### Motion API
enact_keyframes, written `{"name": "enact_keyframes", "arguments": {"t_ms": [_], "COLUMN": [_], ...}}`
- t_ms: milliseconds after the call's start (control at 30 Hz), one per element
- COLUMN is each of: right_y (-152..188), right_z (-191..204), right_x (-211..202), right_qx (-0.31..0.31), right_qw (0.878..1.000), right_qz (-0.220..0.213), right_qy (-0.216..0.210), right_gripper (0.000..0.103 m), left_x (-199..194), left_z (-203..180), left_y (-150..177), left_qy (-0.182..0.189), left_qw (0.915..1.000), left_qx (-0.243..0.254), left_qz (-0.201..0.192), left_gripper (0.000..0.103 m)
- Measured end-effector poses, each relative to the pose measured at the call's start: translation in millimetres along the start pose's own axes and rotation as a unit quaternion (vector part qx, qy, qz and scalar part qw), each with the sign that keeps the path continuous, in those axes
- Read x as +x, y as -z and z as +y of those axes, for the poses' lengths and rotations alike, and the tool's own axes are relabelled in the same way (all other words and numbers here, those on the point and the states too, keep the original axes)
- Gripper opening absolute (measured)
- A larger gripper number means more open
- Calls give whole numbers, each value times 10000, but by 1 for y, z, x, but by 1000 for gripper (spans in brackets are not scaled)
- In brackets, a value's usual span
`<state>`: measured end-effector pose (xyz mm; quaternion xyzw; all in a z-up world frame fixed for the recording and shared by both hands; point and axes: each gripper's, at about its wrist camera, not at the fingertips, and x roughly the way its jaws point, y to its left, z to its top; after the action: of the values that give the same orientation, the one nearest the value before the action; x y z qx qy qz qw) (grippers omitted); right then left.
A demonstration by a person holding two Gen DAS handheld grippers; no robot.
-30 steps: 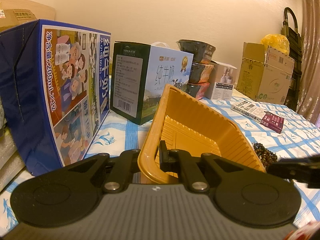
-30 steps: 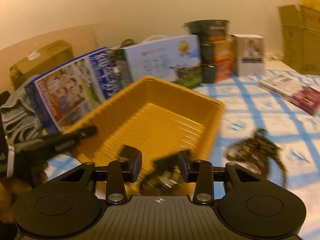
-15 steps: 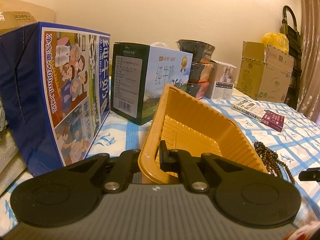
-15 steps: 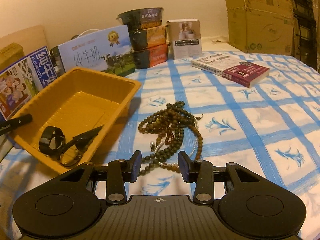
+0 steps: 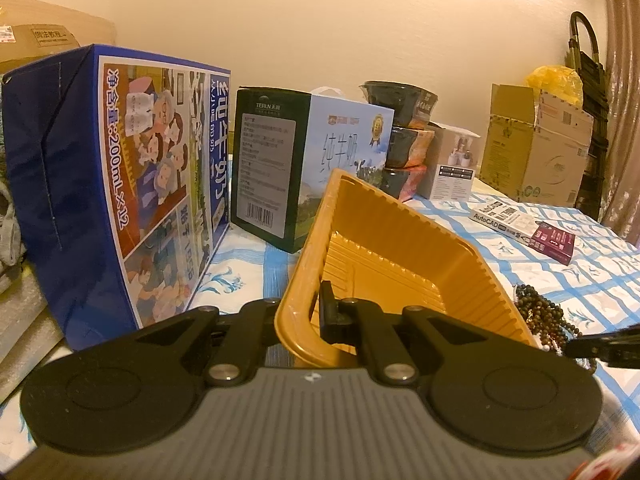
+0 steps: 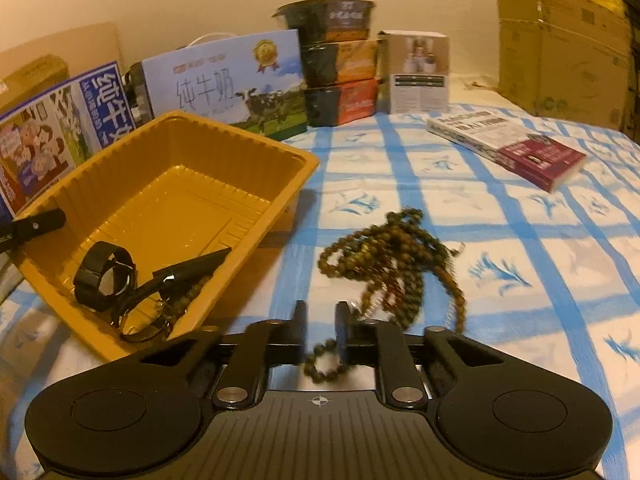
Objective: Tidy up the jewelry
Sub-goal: 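Move the open right tool back over the bead pile, then grasp a dark bead bracelet with the right tool and drop it into the tray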
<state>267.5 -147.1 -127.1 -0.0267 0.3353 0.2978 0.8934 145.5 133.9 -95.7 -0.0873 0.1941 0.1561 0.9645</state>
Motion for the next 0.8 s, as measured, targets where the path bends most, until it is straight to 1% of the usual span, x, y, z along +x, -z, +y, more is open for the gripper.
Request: {"name": "enact_keyframes", "arguments": {"t_ms": [100, 200, 300, 367, 433, 533, 633, 800], "right_y": [-3, 0, 5, 9, 11, 10, 8, 6], "right_z": [4, 4, -3, -10, -17, -25, -25, -22], "right_x": [17, 30, 32, 29, 26, 25, 28, 35], "right_qx": [-65, -85, 42, 129, 240, 331, 225, 121], "right_qw": [9999, 9996, 9989, 9983, 9980, 9980, 9984, 9989], "right_qz": [74, 279, 459, 540, 531, 522, 457, 368], "right_qy": [-56, -55, 26, 178, 230, 158, 255, 261], "right_gripper": [12, 12, 12, 12, 12, 13, 13, 15], "left_x": [0, 0, 0, 0, 1, 1, 1, 1], "left_z": [0, 0, 0, 0, 1, 1, 1, 1], "left_y": [0, 0, 0, 0, -1, -1, -1, -1], "left_qy": [0, 6, 11, 5, 2, 0, -2, 2], "left_qw": [10000, 10000, 10000, 10000, 10000, 10000, 10000, 10000], "left_qx": [2, -7, -5, -16, -23, -24, -23, -17], "left_qz": [4, 16, 9, 14, 14, 17, 21, 17], "left_gripper": [7, 7, 7, 7, 7, 7, 7, 7]}}
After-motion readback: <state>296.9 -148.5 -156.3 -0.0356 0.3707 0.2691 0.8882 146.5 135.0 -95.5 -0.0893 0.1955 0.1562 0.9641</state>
